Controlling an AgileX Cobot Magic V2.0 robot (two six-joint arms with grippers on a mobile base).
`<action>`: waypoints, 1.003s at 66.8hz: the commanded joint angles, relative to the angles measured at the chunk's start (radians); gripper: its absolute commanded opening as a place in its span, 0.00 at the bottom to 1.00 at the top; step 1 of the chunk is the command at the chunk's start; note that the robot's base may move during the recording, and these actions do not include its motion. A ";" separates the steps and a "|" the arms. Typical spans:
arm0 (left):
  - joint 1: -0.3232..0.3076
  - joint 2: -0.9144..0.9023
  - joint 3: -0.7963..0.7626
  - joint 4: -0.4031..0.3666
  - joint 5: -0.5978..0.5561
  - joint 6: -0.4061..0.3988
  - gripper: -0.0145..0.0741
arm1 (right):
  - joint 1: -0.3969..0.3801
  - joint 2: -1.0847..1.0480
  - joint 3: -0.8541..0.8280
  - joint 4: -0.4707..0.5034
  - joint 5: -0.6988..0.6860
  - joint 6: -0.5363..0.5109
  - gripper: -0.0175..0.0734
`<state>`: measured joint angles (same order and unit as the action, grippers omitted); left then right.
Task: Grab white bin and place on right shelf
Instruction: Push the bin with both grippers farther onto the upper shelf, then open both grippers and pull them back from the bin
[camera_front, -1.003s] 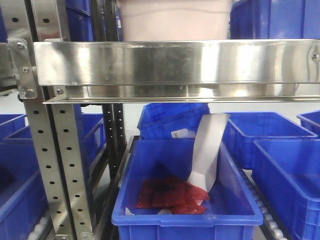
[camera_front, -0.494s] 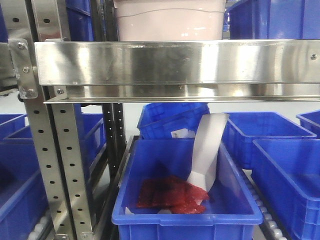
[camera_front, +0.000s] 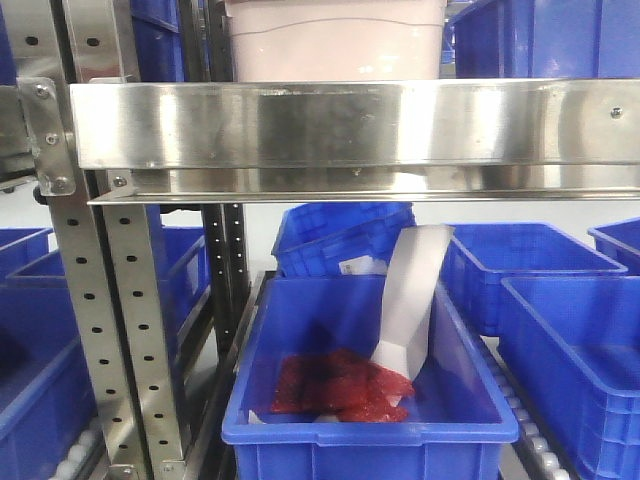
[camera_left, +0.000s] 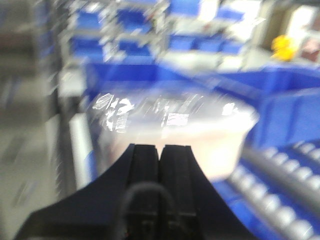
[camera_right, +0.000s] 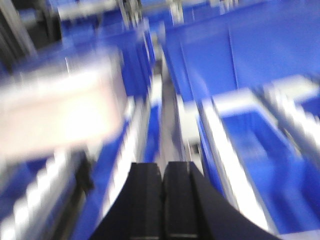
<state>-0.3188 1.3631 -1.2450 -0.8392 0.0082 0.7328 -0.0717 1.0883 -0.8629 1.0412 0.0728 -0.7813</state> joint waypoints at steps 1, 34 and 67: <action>-0.008 -0.130 0.103 -0.036 -0.169 0.002 0.03 | 0.007 -0.106 0.059 -0.012 -0.053 -0.048 0.26; -0.008 -0.863 0.828 -0.054 -0.273 0.010 0.03 | 0.009 -0.777 0.499 -0.015 0.028 -0.099 0.25; -0.008 -1.129 0.978 -0.054 -0.269 0.010 0.03 | 0.009 -1.004 0.555 -0.015 0.230 -0.099 0.25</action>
<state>-0.3188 0.2267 -0.2404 -0.8956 -0.2095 0.7433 -0.0628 0.0736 -0.2817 1.0101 0.3429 -0.8714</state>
